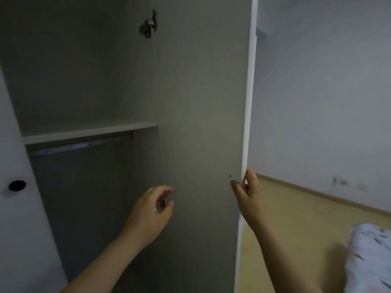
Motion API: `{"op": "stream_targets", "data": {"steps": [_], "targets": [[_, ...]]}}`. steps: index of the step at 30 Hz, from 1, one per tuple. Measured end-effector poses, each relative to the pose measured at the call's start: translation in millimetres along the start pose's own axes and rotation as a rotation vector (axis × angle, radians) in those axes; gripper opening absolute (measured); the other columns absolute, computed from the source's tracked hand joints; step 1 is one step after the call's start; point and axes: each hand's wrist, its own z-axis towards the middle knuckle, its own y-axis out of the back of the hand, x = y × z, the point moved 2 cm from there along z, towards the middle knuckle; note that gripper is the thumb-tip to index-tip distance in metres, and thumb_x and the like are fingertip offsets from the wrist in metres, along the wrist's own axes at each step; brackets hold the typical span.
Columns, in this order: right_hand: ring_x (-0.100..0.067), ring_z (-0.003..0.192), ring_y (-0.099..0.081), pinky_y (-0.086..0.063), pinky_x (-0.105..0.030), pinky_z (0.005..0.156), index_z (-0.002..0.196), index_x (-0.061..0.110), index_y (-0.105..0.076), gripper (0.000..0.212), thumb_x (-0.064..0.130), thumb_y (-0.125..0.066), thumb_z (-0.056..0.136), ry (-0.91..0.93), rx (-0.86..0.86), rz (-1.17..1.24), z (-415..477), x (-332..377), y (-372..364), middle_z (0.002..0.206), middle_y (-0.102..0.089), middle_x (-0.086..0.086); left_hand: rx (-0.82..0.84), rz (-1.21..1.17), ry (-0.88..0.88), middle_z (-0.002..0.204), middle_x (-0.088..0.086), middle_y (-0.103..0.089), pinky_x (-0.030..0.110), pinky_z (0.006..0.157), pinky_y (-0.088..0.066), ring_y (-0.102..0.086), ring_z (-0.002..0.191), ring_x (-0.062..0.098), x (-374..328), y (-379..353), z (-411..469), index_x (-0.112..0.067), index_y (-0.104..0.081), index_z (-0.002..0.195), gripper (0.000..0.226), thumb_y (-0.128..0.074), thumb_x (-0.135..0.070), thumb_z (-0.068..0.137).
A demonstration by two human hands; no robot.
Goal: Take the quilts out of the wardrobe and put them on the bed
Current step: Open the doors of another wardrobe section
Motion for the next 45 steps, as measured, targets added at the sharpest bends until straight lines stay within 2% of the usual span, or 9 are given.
{"op": "stream_targets", "data": {"steps": [3,7,13,23,28,31,36,39,45], "targets": [[-0.023,0.086,-0.066,-0.056,-0.044,0.075,0.117,0.028,-0.05,0.025,0.022,-0.052,0.093,-0.087,-0.063,-0.063,-1.1,-26.0,11.6,0.097,-0.068,0.001,0.001,-0.005,-0.017,0.102,-0.005,-0.065,0.026,0.086,-0.051,-0.063,0.093,0.006,-0.8,-8.4,-0.2,-0.02,-0.064,0.105,0.026,-0.064,-0.01,0.081],[-0.012,0.088,-0.064,-0.044,-0.017,0.064,0.119,0.016,-0.054,0.027,0.014,-0.054,0.092,-0.14,-0.197,-0.089,-14.0,-41.0,25.4,0.103,-0.064,0.001,0.013,-0.028,-0.015,0.103,-0.009,-0.065,0.02,0.086,-0.048,-0.062,0.095,0.002,1.0,-15.7,0.3,-0.024,-0.064,0.104,0.026,-0.064,-0.01,0.081],[-0.015,0.096,-0.054,-0.051,-0.031,0.074,0.119,0.018,-0.051,0.037,0.01,-0.063,0.084,0.005,-0.366,-0.113,-35.9,-14.7,5.6,0.108,-0.053,0.002,0.012,-0.042,-0.011,0.102,-0.006,-0.065,0.027,0.088,-0.051,-0.063,0.094,0.007,8.2,-16.0,3.0,-0.023,-0.063,0.103,0.026,-0.065,-0.009,0.081],[-0.007,0.08,-0.058,-0.048,-0.015,0.063,0.105,0.024,-0.056,0.019,0.018,-0.061,0.087,0.127,0.013,-0.018,-42.8,41.1,-77.7,0.097,-0.057,0.005,-0.098,-0.011,0.051,0.105,-0.007,-0.063,0.031,0.09,-0.051,-0.06,0.096,0.004,39.6,34.7,-6.4,-0.028,-0.061,0.104,0.028,-0.064,-0.01,0.082],[-0.008,0.078,-0.06,-0.054,-0.025,0.067,0.102,0.025,-0.057,0.015,0.026,-0.059,0.087,0.182,0.176,0.04,-40.6,75.9,-155.7,0.096,-0.059,0.004,-0.345,0.163,0.082,0.113,-0.006,-0.055,0.023,0.087,-0.04,-0.05,0.102,0.005,64.6,116.8,-6.9,-0.018,-0.058,0.117,0.034,-0.061,-0.012,0.084],[-0.013,0.074,-0.061,-0.054,-0.03,0.064,0.099,0.024,-0.057,0.019,0.031,-0.055,0.082,0.218,0.263,0.097,-45.2,97.0,-203.2,0.094,-0.06,0.002,-0.426,0.3,0.098,0.117,0.004,-0.056,0.027,0.09,-0.039,-0.054,0.107,0.018,82.1,165.4,-6.5,-0.013,-0.058,0.118,0.036,-0.063,-0.01,0.082],[-0.007,0.075,-0.06,-0.048,-0.015,0.062,0.1,0.026,-0.057,0.014,0.019,-0.06,0.088,0.252,0.39,0.148,-58.1,114.9,-258.4,0.095,-0.06,0.007,-0.476,0.373,0.197,0.113,0.0,-0.052,0.03,0.089,-0.042,-0.055,0.107,0.021,117.0,213.8,-20.8,-0.014,-0.057,0.117,0.036,-0.063,-0.009,0.081],[-0.004,0.079,-0.059,-0.05,-0.015,0.063,0.102,0.027,-0.058,0.014,0.02,-0.059,0.089,0.239,0.444,0.179,-61.3,116.9,-281.5,0.096,-0.061,0.009,-0.5,0.388,0.256,0.112,-0.007,-0.046,0.029,0.087,-0.04,-0.053,0.108,0.019,130.5,226.7,-26.3,-0.017,-0.055,0.118,0.037,-0.062,-0.01,0.082],[0.0,0.083,-0.058,-0.047,-0.01,0.067,0.101,0.025,-0.058,0.013,0.019,-0.058,0.09,0.224,0.535,0.285,-43.0,116.5,-313.5,0.094,-0.062,0.008,-0.496,0.415,0.333,0.127,0.001,-0.045,0.032,0.095,-0.043,-0.049,0.115,0.018,146.6,226.4,-21.1,-0.02,-0.046,0.13,0.049,-0.061,-0.015,0.083]]}}
